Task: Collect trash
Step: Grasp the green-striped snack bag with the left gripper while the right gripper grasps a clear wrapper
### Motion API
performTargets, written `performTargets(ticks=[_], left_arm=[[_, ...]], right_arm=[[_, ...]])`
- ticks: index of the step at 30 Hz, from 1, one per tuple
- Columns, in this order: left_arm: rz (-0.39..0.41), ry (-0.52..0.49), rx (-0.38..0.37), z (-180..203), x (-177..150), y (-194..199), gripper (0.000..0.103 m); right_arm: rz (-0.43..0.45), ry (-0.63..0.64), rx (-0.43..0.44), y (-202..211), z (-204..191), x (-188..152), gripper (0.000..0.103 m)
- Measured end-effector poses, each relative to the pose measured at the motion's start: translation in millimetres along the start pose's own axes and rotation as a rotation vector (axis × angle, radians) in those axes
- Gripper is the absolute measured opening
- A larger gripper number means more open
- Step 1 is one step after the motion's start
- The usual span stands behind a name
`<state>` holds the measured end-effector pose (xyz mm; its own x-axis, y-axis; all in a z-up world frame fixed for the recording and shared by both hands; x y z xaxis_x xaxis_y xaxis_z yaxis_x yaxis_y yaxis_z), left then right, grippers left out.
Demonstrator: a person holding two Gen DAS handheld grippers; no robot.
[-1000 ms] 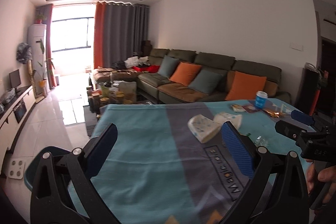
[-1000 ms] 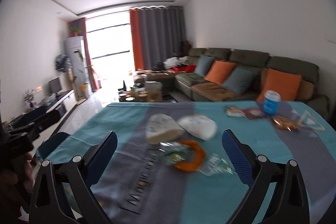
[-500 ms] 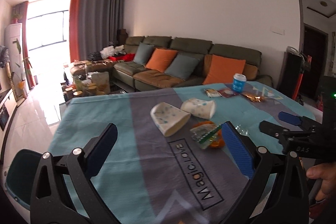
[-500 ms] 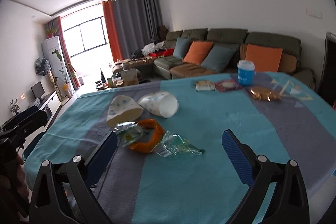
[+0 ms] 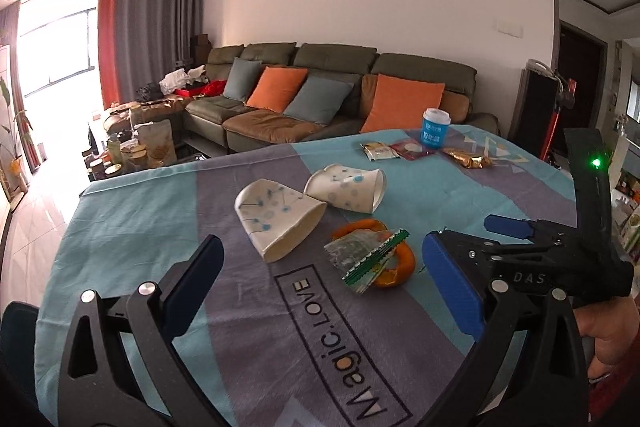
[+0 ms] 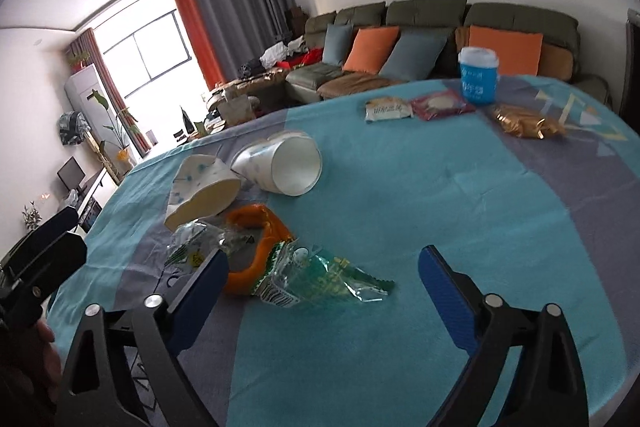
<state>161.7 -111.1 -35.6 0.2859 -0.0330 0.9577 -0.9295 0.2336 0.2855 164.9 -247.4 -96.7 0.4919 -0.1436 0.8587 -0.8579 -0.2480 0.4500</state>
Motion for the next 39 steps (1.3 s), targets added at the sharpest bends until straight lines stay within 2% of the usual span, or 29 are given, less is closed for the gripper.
performTargets(ticks=[4, 8, 11, 16, 20, 23, 31, 32, 39], left_arm=[[-0.035, -0.014, -0.019, 6, -8, -19, 0.098], [-0.055, -0.021, -0.039, 12, -14, -31, 0.098], [-0.073, -0.025, -0.053, 16, -18, -40, 0.098], [-0.094, -0.035, -0.075, 25, -22, -52, 0.098], [-0.108, -0.042, -0.088, 32, -25, -60, 0.098], [-0.121, -0.046, -0.097, 36, -26, -64, 0.098], [-0.145, -0.005, -0.118, 37, -28, -71, 0.098], [-0.150, -0.004, -0.117, 38, -28, -73, 0.098], [-0.207, 0.003, -0.145, 45, -35, -85, 0.098]], right_arm=[[-0.038, -0.005, 0.003, -11, 3, -5, 0.086], [-0.075, -0.012, 0.014, -19, 4, -11, 0.075], [-0.084, -0.020, 0.017, -21, 6, -13, 0.074], [-0.092, -0.033, 0.032, -20, 10, -14, 0.065], [-0.101, -0.030, 0.050, -17, 6, -15, 0.050], [-0.107, -0.027, 0.055, -15, 5, -17, 0.048], [-0.105, -0.027, 0.077, -8, 6, -16, 0.028], [-0.109, -0.026, 0.076, -9, 8, -16, 0.020], [-0.110, -0.044, 0.084, -5, 11, -17, 0.020]])
Point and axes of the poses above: each gripper's, at about its wrist camera, not at the fingertips, and y roughly against the way its jaws point, z to its right, x to its top, the point moved 7 cm from there along -y, roughly the way its jaws point, and after that the axes turned 12 degrees about z, right-handed, at the moved point
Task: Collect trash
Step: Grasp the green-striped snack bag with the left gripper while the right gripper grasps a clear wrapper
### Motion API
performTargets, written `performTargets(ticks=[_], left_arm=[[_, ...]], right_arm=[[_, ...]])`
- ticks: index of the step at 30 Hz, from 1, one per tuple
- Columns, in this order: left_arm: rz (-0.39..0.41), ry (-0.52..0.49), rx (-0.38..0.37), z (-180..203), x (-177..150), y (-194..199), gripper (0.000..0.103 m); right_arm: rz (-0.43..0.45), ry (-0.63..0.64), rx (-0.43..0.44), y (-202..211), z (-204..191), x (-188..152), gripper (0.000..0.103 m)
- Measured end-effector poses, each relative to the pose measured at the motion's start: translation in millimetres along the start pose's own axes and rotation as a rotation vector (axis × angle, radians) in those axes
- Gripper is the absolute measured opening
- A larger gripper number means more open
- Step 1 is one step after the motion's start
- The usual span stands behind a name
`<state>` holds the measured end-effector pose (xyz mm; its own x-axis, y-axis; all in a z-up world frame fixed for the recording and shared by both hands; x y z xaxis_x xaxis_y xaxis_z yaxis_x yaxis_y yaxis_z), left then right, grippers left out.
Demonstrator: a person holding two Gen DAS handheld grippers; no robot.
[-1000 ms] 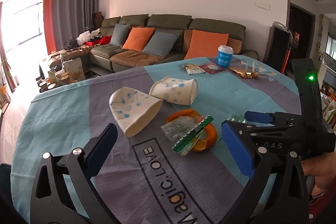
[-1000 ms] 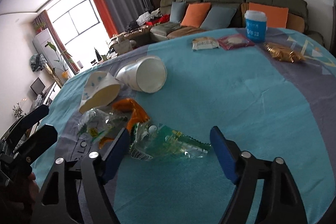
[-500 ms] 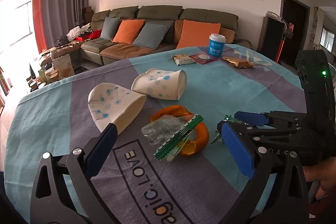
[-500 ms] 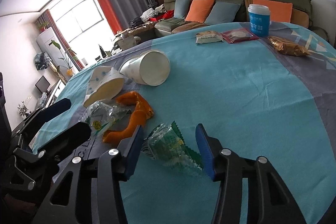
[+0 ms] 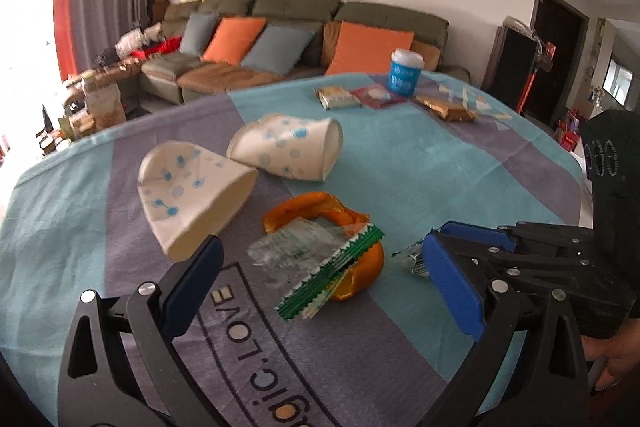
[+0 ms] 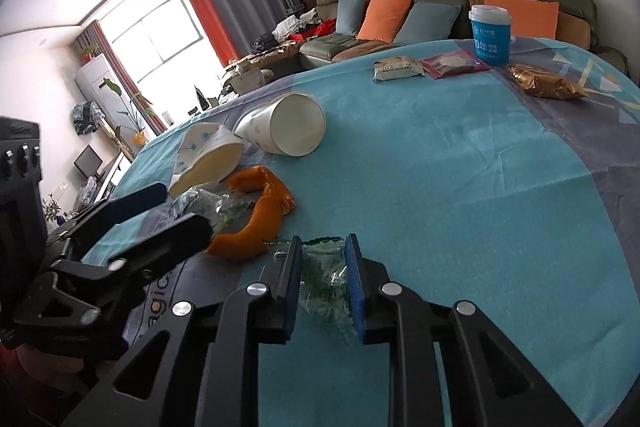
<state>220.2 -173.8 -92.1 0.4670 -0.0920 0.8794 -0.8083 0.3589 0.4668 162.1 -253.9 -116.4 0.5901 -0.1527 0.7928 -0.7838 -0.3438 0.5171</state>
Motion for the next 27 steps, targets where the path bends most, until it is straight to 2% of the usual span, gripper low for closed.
performTargets(ticks=[5, 9, 11, 12, 14, 15, 22, 27], left_arm=[[-0.043, 0.060, -0.012, -6, -4, -11, 0.095], [-0.075, 0.138, -0.016, -17, -9, -20, 0.070], [-0.075, 0.176, -0.018, -23, -11, -21, 0.067], [-0.076, 0.188, -0.020, -24, -11, -21, 0.060], [-0.066, 0.188, -0.016, -24, -11, -21, 0.056], [-0.064, 0.184, -0.022, -22, -10, -21, 0.049], [-0.015, 0.165, -0.010, -19, -7, -7, 0.039], [0.025, 0.138, 0.005, -21, 0, 14, 0.038]], right_arm=[[0.002, -0.019, 0.007, 2, 3, 0, 0.019], [0.003, -0.020, 0.006, 3, 4, 0, 0.019], [0.004, -0.021, 0.005, 3, 4, 0, 0.019], [0.005, -0.019, 0.005, 4, 4, 1, 0.019], [0.004, -0.016, 0.005, 4, 3, 1, 0.019], [0.004, -0.017, 0.004, 4, 2, 0, 0.019], [0.020, -0.012, 0.003, 6, 1, 2, 0.019], [0.044, -0.001, 0.002, 15, -4, 7, 0.019]])
Point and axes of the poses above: each gripper's, at about its wrist camera, not at the fingertips, and y roughly against the way its jaws point, z to its right, x to its top, the point moved 7 cm from there along -y, roughly the way its jaws point, and after that the axes turned 12 degrees about z, right-handed, at the moved point
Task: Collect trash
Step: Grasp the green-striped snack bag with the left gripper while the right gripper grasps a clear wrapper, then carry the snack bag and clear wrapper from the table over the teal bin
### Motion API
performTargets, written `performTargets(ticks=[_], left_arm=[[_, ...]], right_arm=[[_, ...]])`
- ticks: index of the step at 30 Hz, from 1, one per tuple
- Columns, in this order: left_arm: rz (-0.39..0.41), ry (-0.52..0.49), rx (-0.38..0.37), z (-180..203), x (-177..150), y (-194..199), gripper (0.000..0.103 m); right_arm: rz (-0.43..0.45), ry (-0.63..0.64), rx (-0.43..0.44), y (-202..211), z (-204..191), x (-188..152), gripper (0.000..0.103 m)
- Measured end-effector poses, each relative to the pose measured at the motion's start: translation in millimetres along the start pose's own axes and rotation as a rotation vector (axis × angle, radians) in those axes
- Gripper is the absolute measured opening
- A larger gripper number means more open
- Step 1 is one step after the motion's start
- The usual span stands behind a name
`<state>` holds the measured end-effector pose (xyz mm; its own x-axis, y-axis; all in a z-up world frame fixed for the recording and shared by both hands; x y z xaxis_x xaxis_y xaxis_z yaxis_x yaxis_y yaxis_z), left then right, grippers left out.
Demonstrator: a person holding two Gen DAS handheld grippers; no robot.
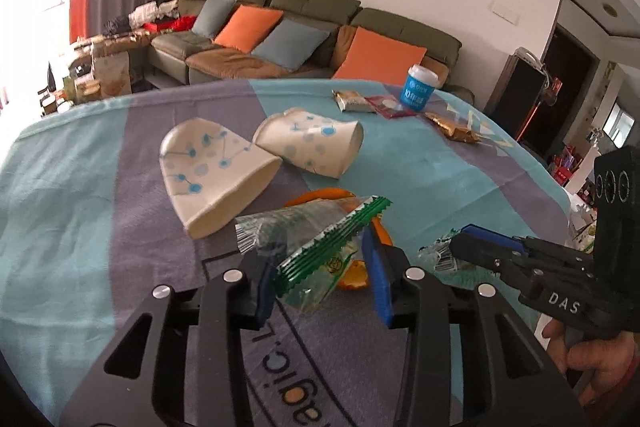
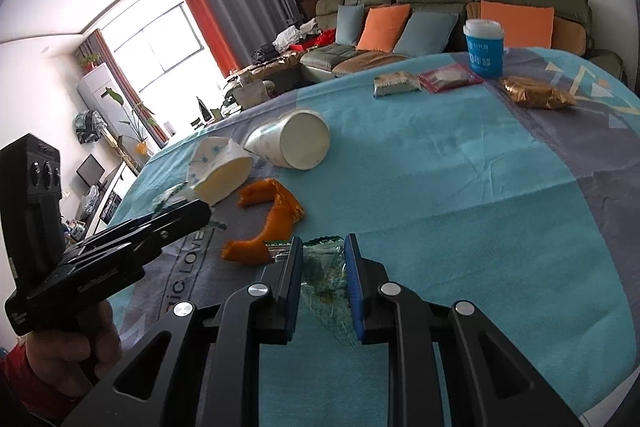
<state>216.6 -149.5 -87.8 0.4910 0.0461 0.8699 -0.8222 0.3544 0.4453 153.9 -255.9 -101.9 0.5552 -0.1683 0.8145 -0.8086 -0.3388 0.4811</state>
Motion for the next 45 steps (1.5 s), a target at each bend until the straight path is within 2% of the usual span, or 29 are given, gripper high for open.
performTargets(ticks=[13, 23, 27, 34, 45], left_arm=[[0.132, -0.030, 0.084, -23, 20, 86, 0.038], [0.265, -0.022, 0.191, -58, 35, 169, 0.040], [0.295, -0.006, 0.262, -82, 36, 196, 0.040], [0.355, 0.036, 0.434, -136, 32, 259, 0.042], [0.386, 0.103, 0.661, -225, 10, 343, 0.043]], right_arm=[[0.090, 0.065, 0.055, 24, -42, 26, 0.019], [0.147, 0.175, 0.186, 36, -119, 44, 0.019], [0.159, 0.231, 0.271, 34, -163, 47, 0.019], [0.146, 0.329, 0.424, 20, -245, 45, 0.019], [0.085, 0.471, 0.631, -4, -371, 20, 0.019]])
Point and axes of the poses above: each gripper's, at about its wrist camera, not at the fingertips, and y roughly against the way its jaws point, z to its right, x to its top, the point moved 7 cm from there along -y, roughly the way its jaws point, and after that the axes turned 12 degrees about z, right-handed, at the moved point
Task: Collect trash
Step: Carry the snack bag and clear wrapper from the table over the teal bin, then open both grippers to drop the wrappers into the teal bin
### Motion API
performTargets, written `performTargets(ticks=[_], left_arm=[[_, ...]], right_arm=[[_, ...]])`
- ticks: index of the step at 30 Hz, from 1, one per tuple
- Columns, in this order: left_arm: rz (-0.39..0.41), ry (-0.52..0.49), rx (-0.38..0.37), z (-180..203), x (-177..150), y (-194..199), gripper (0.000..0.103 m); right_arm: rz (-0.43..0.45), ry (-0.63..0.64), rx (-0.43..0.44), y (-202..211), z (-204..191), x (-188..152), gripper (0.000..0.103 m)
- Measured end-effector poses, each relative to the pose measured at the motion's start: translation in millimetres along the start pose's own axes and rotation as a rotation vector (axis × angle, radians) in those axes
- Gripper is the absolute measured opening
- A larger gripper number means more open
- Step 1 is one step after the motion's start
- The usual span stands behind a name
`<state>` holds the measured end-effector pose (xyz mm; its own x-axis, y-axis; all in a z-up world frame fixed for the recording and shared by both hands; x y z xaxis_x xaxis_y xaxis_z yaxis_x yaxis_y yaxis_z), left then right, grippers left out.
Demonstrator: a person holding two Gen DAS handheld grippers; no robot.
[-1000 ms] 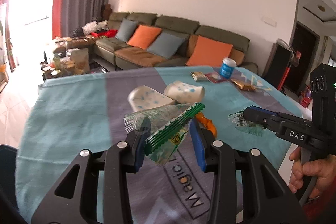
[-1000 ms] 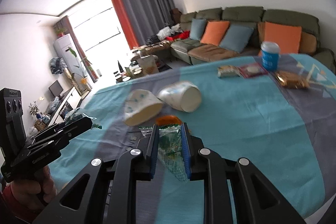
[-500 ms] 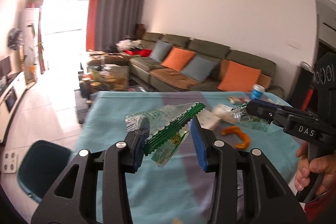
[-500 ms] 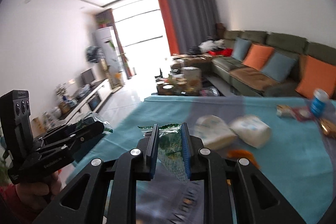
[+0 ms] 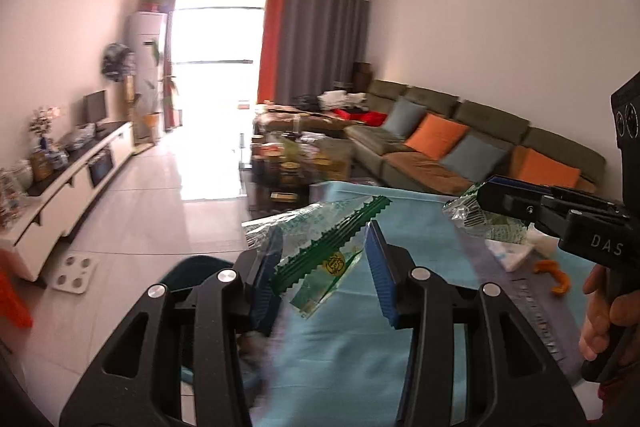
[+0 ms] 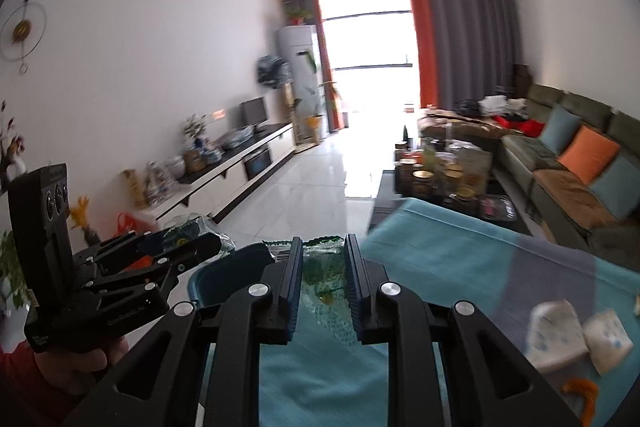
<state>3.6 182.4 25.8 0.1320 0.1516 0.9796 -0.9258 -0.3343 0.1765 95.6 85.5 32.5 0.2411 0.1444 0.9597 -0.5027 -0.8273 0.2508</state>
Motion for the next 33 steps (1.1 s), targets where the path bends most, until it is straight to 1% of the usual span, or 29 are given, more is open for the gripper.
performTargets(ticks=[5, 11, 15, 17, 22, 26, 31, 33], left_arm=[[-0.007, 0.022, 0.094, -55, -1, 10, 0.043], [-0.050, 0.058, 0.183, -116, -19, 15, 0.044], [-0.073, 0.081, 0.205, -143, -30, 13, 0.044], [-0.097, 0.101, 0.213, -157, -40, 8, 0.044], [-0.164, 0.143, 0.204, -166, -70, -26, 0.044], [-0.219, 0.173, 0.206, -169, -95, -57, 0.044], [-0.274, 0.194, 0.179, -172, -119, -86, 0.044], [-0.290, 0.195, 0.181, -173, -125, -94, 0.045]], right_arm=[[-0.053, 0.036, 0.071, -40, -29, -1, 0.019], [-0.140, 0.063, 0.125, -84, -54, -14, 0.019], [-0.201, 0.078, 0.152, -109, -66, -25, 0.019], [-0.236, 0.088, 0.165, -124, -76, -31, 0.019], [-0.315, 0.126, 0.168, -156, -90, -48, 0.019], [-0.401, 0.156, 0.160, -184, -94, -69, 0.019], [-0.483, 0.154, 0.152, -205, -101, -92, 0.019], [-0.515, 0.148, 0.150, -212, -103, -100, 0.020]])
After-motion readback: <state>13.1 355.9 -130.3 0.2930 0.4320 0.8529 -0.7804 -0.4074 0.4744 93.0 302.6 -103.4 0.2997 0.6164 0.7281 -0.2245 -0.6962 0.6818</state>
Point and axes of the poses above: each gripper's, at about its wrist camera, not at the fingertips, and y roughly against the way its jaws point, z to its right, x to its top, the point moved 7 cm from there along -y, roughly the way its jaws point, and after that the axes turned 12 degrees about z, right-handed, at the moved point
